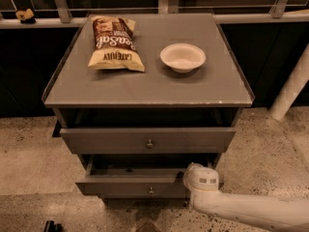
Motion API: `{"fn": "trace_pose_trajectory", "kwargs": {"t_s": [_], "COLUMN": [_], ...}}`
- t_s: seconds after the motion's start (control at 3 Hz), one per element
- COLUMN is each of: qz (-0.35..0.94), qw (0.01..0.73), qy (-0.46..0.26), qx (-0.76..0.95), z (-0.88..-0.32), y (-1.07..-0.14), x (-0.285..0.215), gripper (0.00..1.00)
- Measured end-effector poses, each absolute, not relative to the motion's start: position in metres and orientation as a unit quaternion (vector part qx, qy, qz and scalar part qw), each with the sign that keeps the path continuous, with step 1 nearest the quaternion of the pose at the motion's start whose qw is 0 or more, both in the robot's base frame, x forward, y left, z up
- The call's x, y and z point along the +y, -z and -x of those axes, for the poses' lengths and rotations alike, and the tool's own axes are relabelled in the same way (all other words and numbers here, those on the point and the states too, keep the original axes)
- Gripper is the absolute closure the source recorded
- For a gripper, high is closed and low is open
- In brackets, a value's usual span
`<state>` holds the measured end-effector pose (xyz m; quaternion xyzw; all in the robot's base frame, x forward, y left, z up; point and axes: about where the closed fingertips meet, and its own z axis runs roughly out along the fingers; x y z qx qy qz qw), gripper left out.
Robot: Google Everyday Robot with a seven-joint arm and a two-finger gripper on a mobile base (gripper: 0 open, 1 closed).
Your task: Open middle drawer
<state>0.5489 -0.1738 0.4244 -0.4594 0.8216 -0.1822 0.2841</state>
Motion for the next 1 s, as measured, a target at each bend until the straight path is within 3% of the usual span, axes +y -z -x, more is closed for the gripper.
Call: {"fn": "trace_pose_trajectory", "kwargs": {"t_s": [0.33,0.67,1.0], "qz": [0.459,0.459,0.459], "qw": [0.284,0.284,0.284], "qy": [0.182,0.182,0.182], "qx": [0.822,0.822,0.822], "z": [-0.5489,-0.5489,-0.5489], "y": [-0.4244,-0.4244,-0.4244], "x": [-0.1738,-0.1738,-0.1738], "gripper": [0.12,0.0,0.0]}}
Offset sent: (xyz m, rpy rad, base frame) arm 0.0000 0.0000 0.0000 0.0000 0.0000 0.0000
